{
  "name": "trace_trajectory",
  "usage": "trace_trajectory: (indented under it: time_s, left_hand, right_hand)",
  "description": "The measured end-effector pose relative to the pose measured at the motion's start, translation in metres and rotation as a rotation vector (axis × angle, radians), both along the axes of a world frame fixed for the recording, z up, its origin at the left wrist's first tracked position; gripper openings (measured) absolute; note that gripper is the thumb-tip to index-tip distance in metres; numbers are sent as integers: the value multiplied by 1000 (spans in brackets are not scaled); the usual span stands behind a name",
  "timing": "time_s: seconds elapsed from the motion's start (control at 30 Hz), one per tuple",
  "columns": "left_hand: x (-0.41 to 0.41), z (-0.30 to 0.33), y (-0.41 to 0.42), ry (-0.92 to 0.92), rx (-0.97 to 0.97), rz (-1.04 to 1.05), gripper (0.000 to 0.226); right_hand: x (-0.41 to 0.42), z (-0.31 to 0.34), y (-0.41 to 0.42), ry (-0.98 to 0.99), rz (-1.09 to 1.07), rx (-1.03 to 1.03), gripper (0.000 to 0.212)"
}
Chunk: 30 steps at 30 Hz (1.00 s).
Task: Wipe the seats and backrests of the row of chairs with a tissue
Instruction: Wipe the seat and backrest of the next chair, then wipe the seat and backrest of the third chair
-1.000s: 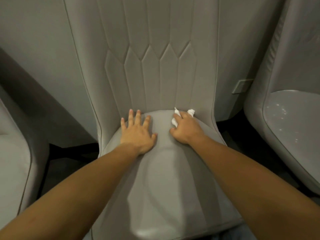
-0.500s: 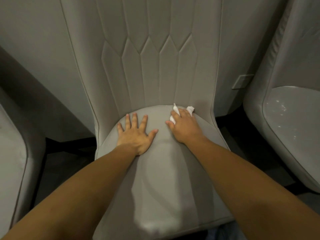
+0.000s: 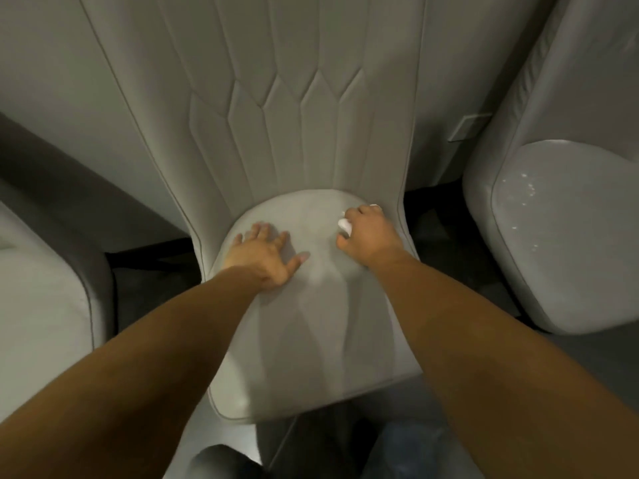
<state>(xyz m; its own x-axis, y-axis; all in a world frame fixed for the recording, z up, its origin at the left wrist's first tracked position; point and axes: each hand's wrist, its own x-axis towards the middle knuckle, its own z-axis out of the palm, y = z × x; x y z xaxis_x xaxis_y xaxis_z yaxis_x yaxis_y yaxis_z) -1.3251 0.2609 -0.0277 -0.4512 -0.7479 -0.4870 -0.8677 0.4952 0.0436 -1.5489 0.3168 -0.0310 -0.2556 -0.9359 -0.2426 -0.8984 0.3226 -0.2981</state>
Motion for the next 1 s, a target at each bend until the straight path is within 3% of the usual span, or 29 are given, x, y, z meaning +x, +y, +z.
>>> trace_trajectory:
  time_s: [0.13,0.3,0.7,1.0]
  left_hand:
    - [8,46,28,-104,-2,-81,85]
    - [13,133,46,-10,-177,-176,80]
    - [84,329,99,113,-317,-70,75]
    - [116,415,154,126,-351,-45,72]
  right_hand:
    - [-4,60,18,-22,5,31,48]
    - [-1,142,44,-25,-30,75,52]
    - [53,310,118,-144,-96,13,48]
    - [60,399,190,-115,-165,5,45]
